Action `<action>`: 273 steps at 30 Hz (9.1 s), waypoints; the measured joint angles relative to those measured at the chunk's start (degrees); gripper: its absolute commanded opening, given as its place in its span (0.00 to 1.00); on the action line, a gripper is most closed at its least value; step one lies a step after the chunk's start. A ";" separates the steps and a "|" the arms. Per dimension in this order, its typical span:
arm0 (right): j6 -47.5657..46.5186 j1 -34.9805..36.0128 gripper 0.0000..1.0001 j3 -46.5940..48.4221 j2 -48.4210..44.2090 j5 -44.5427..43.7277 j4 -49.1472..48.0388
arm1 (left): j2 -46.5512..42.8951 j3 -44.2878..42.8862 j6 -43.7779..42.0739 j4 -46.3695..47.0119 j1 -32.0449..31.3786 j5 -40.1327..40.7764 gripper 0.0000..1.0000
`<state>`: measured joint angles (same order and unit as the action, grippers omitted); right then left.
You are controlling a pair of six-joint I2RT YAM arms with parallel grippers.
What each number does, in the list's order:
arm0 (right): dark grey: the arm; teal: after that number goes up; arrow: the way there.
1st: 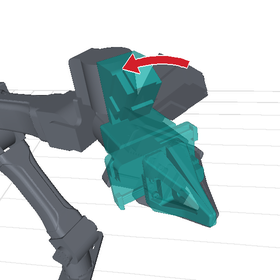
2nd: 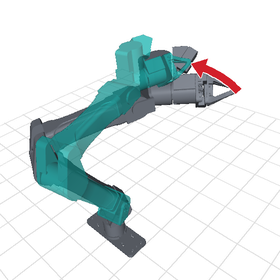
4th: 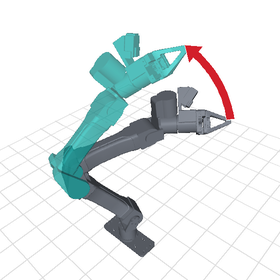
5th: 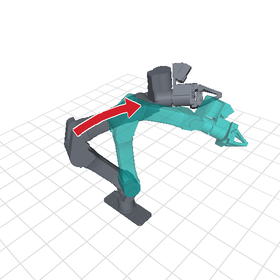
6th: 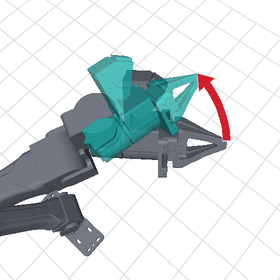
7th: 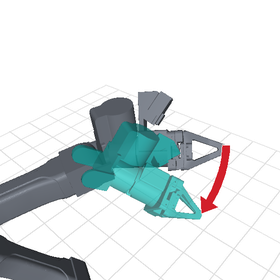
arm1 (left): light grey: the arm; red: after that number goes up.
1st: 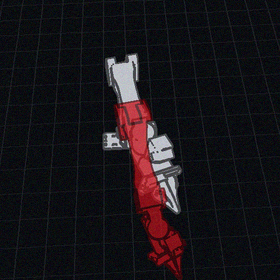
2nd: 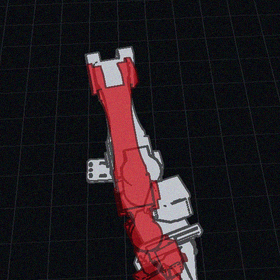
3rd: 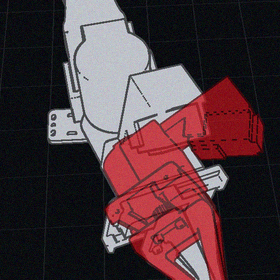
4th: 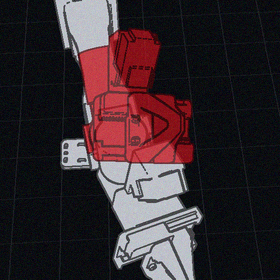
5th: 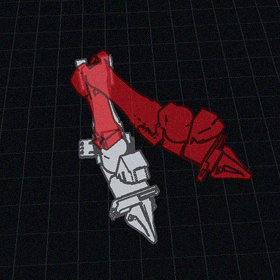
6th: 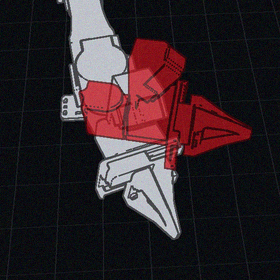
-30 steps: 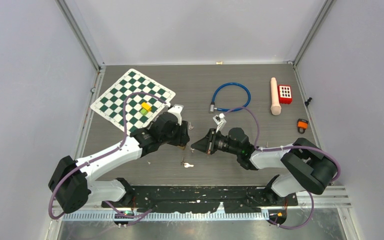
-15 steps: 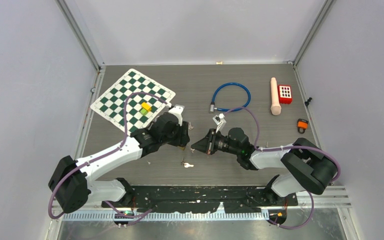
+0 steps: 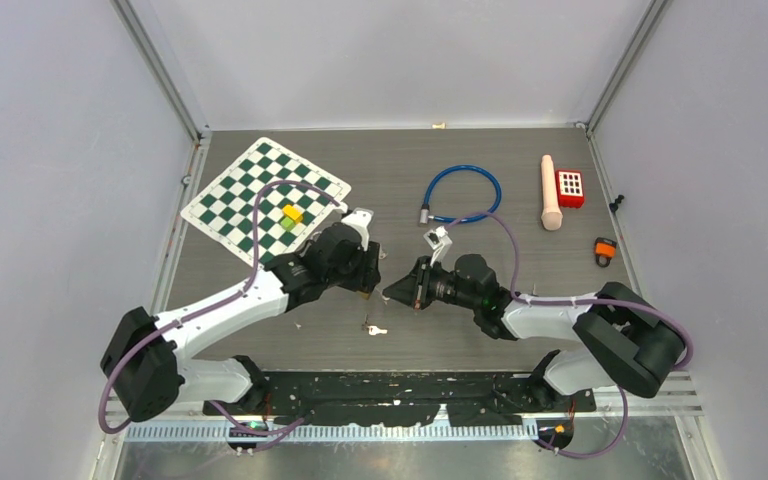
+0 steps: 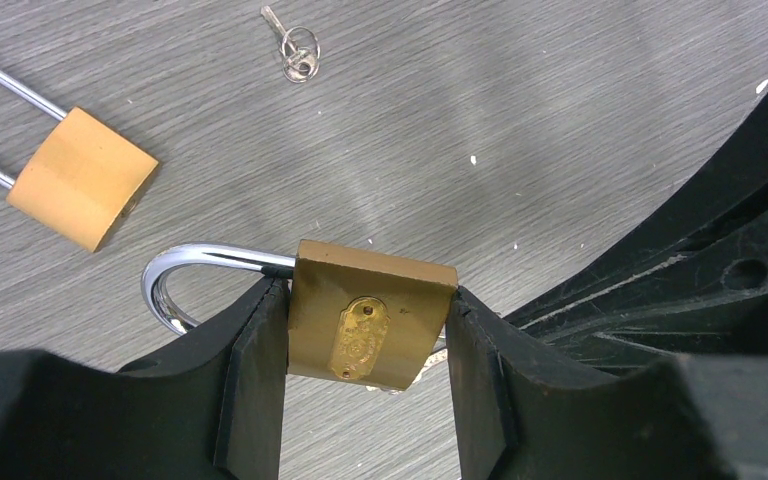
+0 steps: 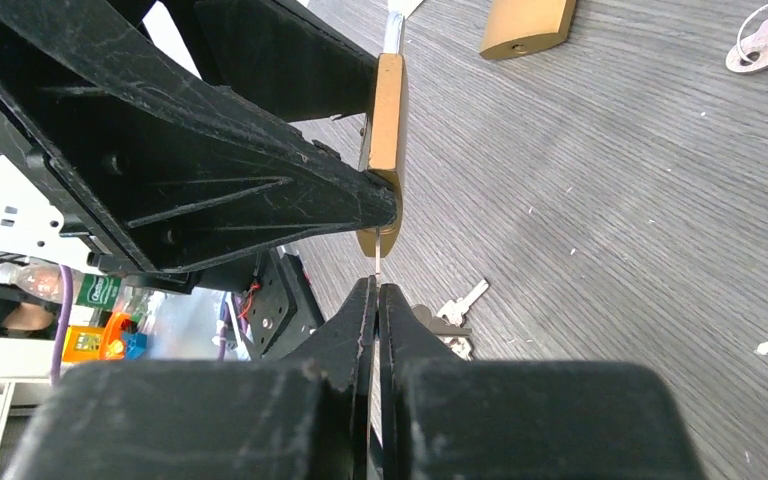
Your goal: Unlock with the key
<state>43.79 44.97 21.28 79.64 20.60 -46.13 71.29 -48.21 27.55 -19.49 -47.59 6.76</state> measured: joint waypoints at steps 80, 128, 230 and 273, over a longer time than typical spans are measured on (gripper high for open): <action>-6.95 2.69 0.05 6.60 -11.21 -0.09 20.81 | -3.32 -5.14 8.22 -10.08 -4.04 4.63 0.00; -7.02 5.79 0.05 18.80 -13.57 -4.63 43.58 | -12.09 1.77 8.00 -3.67 -4.87 3.52 0.00; -10.47 13.03 0.05 21.38 -6.97 -13.66 39.80 | -20.31 8.83 15.26 -3.91 3.63 -1.05 0.00; -8.96 13.03 0.05 22.64 -5.16 -14.58 41.51 | -18.34 9.05 16.26 -2.78 -1.11 1.25 0.00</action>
<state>34.83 58.00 43.92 74.48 6.02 -4.62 52.95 -39.16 43.81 -22.26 -48.71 8.01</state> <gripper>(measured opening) 0.060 0.496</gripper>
